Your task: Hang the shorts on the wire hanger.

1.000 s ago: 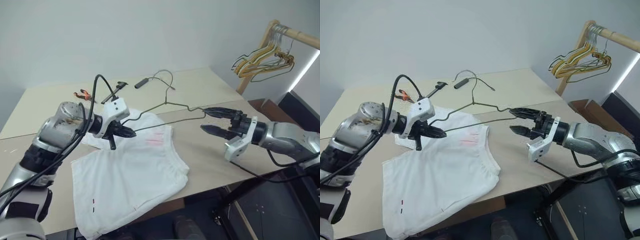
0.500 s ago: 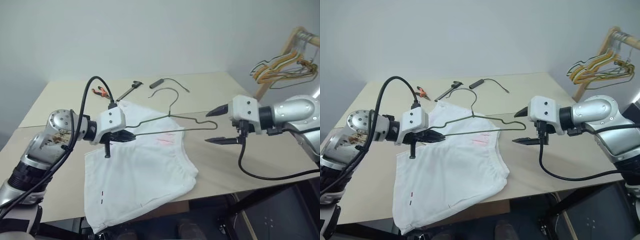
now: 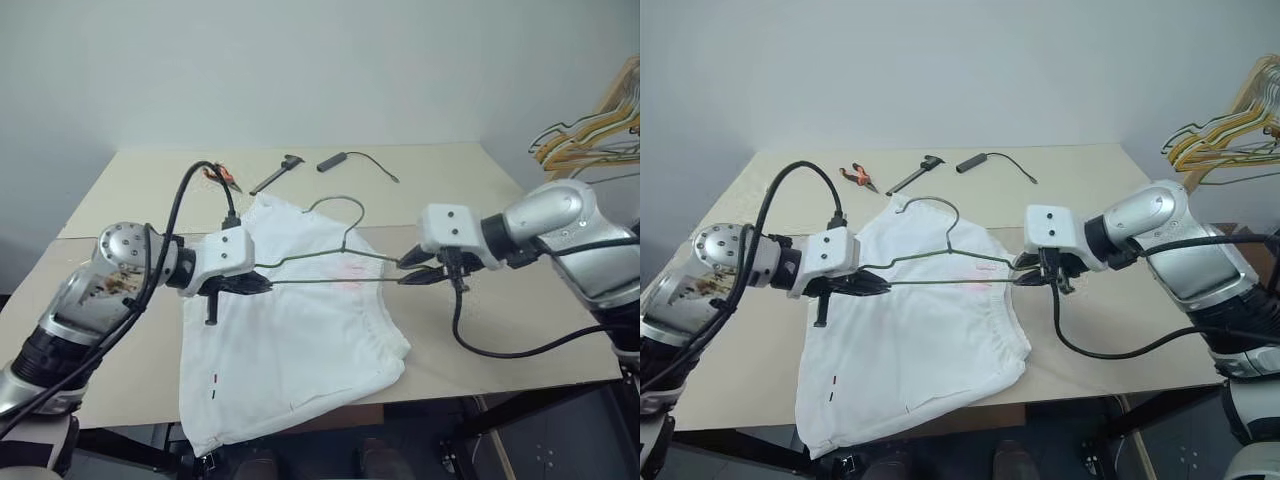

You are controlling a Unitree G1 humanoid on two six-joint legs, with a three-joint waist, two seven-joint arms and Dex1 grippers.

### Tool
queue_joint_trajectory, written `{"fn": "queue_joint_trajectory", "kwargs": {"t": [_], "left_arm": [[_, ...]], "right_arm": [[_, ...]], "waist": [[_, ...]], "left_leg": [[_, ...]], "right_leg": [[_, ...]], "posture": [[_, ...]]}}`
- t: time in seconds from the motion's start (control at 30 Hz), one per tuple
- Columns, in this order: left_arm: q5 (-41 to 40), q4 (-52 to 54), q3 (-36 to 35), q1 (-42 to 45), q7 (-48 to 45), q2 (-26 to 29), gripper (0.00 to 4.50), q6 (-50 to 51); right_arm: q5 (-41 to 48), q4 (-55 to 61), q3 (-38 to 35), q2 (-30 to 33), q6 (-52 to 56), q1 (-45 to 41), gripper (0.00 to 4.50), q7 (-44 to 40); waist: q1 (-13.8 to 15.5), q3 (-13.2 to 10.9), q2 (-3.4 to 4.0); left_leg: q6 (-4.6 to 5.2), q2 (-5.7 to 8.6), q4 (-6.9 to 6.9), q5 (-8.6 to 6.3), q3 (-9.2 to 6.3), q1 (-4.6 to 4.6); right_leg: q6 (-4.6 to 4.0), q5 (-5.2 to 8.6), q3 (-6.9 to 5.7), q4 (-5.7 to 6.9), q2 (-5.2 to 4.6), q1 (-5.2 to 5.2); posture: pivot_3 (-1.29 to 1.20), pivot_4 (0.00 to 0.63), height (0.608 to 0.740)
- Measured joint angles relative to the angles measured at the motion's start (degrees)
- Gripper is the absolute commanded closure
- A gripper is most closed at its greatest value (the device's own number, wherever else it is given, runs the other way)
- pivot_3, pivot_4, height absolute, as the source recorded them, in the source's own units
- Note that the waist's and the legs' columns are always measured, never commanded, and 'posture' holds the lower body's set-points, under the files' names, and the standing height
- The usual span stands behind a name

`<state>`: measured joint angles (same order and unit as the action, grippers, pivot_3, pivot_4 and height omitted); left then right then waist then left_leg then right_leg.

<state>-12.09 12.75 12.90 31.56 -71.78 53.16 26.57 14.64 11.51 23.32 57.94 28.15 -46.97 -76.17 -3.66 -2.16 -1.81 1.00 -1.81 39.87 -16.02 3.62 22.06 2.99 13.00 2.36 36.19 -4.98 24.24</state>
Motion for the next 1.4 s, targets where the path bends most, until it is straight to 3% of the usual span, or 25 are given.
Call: {"fn": "queue_joint_trajectory", "kwargs": {"t": [0.43,0.67,0.8,0.9,1.03,1.2,1.4], "left_arm": [[0.76,-1.96,0.25,1.52,-1.73,-1.60,4.50,-0.14],[0.74,-2.11,0.24,1.87,-1.85,-1.94,4.50,-0.28],[0.73,-2.10,0.24,1.87,-1.88,-1.98,4.50,-0.29],[0.73,-2.10,0.23,1.87,-1.85,-2.02,4.50,-0.29],[0.73,-2.10,0.11,1.92,-1.56,-2.02,4.50,-0.29],[0.75,-2.11,-0.17,1.94,-1.46,-2.03,4.50,-0.34],[-3.02,-2.78,-2.38,1.89,-5.53,-2.55,3.00,-5.86]], "right_arm": [[-4.59,0.30,-1.10,-1.45,-0.11,2.43,4.47,0.28],[-7.28,-0.67,-1.49,-2.24,-2.74,3.26,2.35,1.43],[-8.20,-0.90,-1.49,-2.26,-2.74,3.26,2.35,1.18],[-9.11,-0.93,-1.46,-2.27,-2.73,3.31,3.00,0.73],[-10.02,-1.13,-1.30,-2.61,-2.73,3.31,4.36,0.06],[-10.28,-1.59,-1.30,-3.22,-2.72,3.31,4.43,-0.43],[-10.34,-1.81,-1.66,-3.29,-2.44,3.96,4.50,-0.58]], "waist": [[-0.32,0.00,0.00],[-0.34,0.00,0.00],[-0.33,0.00,0.00],[-0.32,0.00,0.00],[-0.35,0.00,0.00],[-0.32,0.00,0.00],[-0.32,0.00,0.00]], "left_leg": [[0.00,0.01,0.01,0.00,0.01,0.00],[0.00,0.01,0.02,0.00,0.02,-0.01],[0.00,0.02,0.02,0.00,0.02,-0.01],[0.00,0.02,0.02,0.00,0.02,-0.01],[0.00,0.01,0.02,0.00,0.02,-0.01],[0.00,0.02,0.02,0.00,0.01,-0.01],[0.00,0.01,0.02,0.00,0.02,-0.01]], "right_leg": [[0.00,0.00,0.01,-0.01,0.00,-0.01],[0.00,-0.01,0.02,0.00,0.00,-0.02],[0.00,-0.01,0.01,-0.01,0.00,-0.02],[0.00,-0.01,0.01,0.00,0.00,-0.02],[0.00,-0.01,0.02,0.00,0.00,-0.02],[0.00,-0.01,0.01,0.00,0.00,-0.02],[0.00,-0.01,0.01,-0.01,0.00,-0.02]], "posture": [[-0.08,0.000,0.740],[-0.08,0.000,0.740],[-0.07,0.000,0.740],[-0.07,0.000,0.740],[-0.07,0.000,0.740],[-0.07,0.000,0.740],[-0.07,0.000,0.740]]}}
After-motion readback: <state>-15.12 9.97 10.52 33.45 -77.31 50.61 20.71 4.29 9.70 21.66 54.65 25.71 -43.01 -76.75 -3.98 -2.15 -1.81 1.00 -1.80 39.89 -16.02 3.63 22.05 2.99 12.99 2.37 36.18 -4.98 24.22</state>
